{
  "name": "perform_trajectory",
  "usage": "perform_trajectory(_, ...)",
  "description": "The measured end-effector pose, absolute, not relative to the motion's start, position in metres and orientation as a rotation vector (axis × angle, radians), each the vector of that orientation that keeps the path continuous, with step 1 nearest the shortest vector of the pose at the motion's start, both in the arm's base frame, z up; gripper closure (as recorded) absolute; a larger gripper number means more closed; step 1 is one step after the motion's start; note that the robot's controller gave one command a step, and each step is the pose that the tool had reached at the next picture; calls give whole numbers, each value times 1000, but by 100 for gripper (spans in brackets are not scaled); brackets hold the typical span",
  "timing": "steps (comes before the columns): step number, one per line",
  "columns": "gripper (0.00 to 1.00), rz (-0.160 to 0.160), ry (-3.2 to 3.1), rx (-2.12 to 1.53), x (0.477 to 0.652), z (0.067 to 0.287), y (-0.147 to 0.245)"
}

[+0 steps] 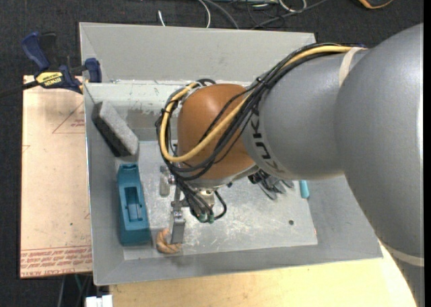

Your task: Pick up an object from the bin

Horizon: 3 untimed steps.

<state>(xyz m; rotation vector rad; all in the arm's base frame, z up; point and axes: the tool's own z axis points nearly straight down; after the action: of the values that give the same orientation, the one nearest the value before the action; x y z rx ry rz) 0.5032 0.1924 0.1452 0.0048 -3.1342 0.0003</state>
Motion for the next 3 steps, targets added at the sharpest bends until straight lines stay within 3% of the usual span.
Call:
perform_trajectory(1, 0, -2, -3141, 0, 505, 149, 192)
perform_trajectory(2, 0, -6, -3109, 485, 485, 83, 174)
perform_trajectory(3, 0, -4, -3077, 651, 481, 110, 164)
